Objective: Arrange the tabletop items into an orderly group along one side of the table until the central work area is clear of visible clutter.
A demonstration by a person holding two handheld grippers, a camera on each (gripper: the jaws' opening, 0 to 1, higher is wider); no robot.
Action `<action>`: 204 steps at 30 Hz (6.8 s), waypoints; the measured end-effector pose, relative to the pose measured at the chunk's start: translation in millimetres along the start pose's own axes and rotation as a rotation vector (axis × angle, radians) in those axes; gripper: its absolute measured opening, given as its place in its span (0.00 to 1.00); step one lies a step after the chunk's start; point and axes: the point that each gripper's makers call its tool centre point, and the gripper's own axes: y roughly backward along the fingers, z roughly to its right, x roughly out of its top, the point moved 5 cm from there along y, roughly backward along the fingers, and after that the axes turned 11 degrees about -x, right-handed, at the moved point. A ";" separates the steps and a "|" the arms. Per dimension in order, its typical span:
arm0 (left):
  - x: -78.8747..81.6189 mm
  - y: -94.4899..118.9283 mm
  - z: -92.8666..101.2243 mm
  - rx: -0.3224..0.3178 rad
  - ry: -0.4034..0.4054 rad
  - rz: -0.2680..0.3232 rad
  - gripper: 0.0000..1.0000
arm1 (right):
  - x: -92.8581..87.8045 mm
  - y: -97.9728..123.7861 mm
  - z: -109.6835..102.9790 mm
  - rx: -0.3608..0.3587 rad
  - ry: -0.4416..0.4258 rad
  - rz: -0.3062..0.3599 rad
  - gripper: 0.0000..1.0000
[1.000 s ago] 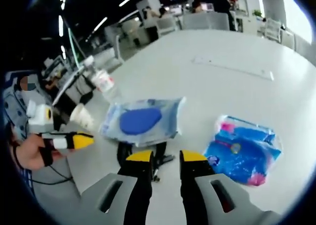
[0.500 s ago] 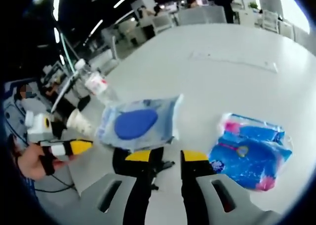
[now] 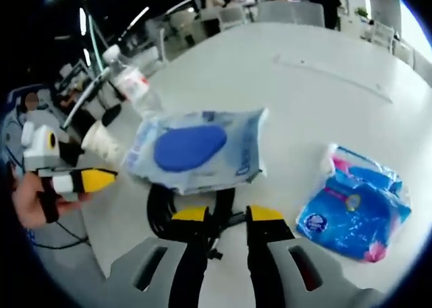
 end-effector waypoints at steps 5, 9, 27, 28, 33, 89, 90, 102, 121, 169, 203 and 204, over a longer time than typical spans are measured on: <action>-3.1 2.4 1.0 -0.008 -0.016 -0.012 0.34 | 0.9 -5.7 -5.0 -0.019 0.059 -0.008 0.13; -5.7 3.3 -0.5 -0.013 -0.015 -0.022 0.35 | 3.0 -8.5 -6.5 -0.051 0.095 -0.007 0.10; -17.6 17.4 2.8 -0.059 -0.113 -0.105 0.38 | -6.2 -8.4 -9.7 -0.090 0.128 -0.043 0.04; -20.0 18.0 4.3 -0.072 -0.135 -0.125 0.38 | -7.6 -7.1 -9.7 -0.092 0.125 -0.045 0.04; -24.9 22.0 6.3 -0.094 -0.192 -0.162 0.39 | -16.3 1.4 -8.5 -0.093 0.090 -0.053 0.03; -31.7 58.5 27.1 -0.178 -0.322 -0.203 0.42 | -85.6 76.5 58.9 -0.166 -0.301 -0.019 0.03; -31.5 58.6 26.6 -0.177 -0.322 -0.203 0.42 | -86.6 75.8 59.4 -0.167 -0.304 -0.021 0.03; -32.6 57.0 27.0 -0.170 -0.317 -0.209 0.42 | -94.9 73.6 62.2 -0.176 -0.285 -0.028 0.03; -30.4 51.2 28.3 -0.169 -0.289 -0.197 0.42 | -98.6 76.2 69.1 -0.196 -0.232 -0.033 0.06; -9.8 24.1 7.0 -0.096 -0.240 -0.168 0.40 | -47.3 84.8 25.2 -0.087 -0.166 0.097 0.14; 7.4 -9.1 -3.9 0.059 -0.123 -0.091 0.38 | -19.6 27.4 11.1 -0.016 -0.139 0.035 0.19; 7.7 -9.5 -4.8 0.061 -0.118 -0.087 0.38 | -19.0 25.8 11.8 -0.017 -0.139 0.033 0.19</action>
